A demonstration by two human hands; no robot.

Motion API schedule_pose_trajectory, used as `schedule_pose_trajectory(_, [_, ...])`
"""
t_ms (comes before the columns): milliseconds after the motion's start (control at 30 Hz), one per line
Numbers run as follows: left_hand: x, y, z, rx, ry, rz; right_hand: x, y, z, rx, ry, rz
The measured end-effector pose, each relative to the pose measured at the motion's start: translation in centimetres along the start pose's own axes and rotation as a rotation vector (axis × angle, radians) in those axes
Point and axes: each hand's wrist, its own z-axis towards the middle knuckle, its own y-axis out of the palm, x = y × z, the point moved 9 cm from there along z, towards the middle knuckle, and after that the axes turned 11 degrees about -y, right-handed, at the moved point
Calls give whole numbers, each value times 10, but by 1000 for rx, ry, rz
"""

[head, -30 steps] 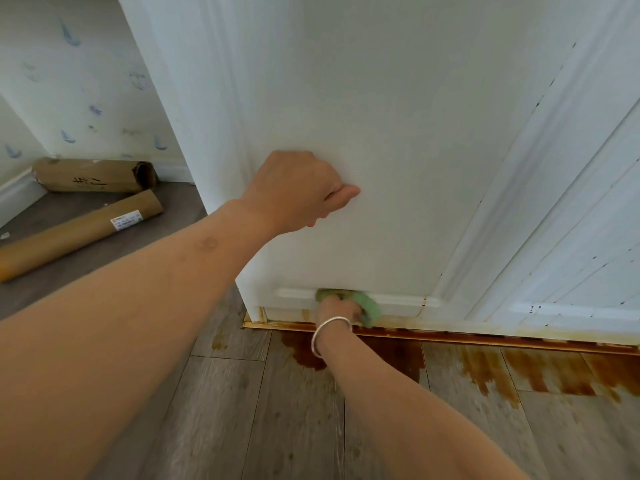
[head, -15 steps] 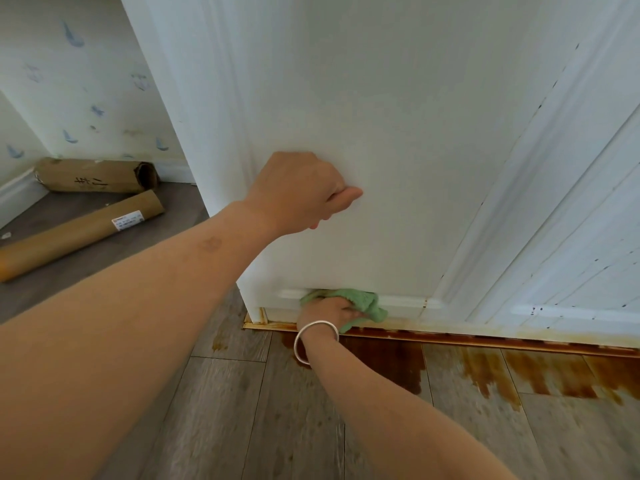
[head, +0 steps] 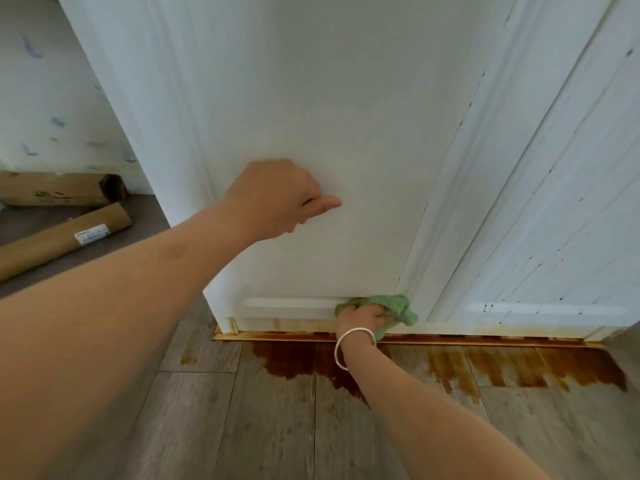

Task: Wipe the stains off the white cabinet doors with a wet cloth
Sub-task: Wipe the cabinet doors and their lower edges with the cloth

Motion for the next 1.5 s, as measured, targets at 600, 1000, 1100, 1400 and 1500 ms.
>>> schedule_pose_trajectory(600, [34,4,21,55,-46,-70,-41,-13,-14,212,-212,345])
schedule_pose_trajectory(1000, [35,5,20,-8,-96,-98,-78,-51,-35,285,-632,-50])
schedule_pose_trajectory(1100, [35,6,19,-30,-107,-90,-40,-34,-32,124,-502,-75])
schedule_pose_trajectory(1400, [32,9,19,-51,-138,-59,-157,-77,-54,312,-851,213])
schedule_pose_trajectory(1500, [37,6,20,-98,-142,-113,-196,-107,-63,362,-1096,127])
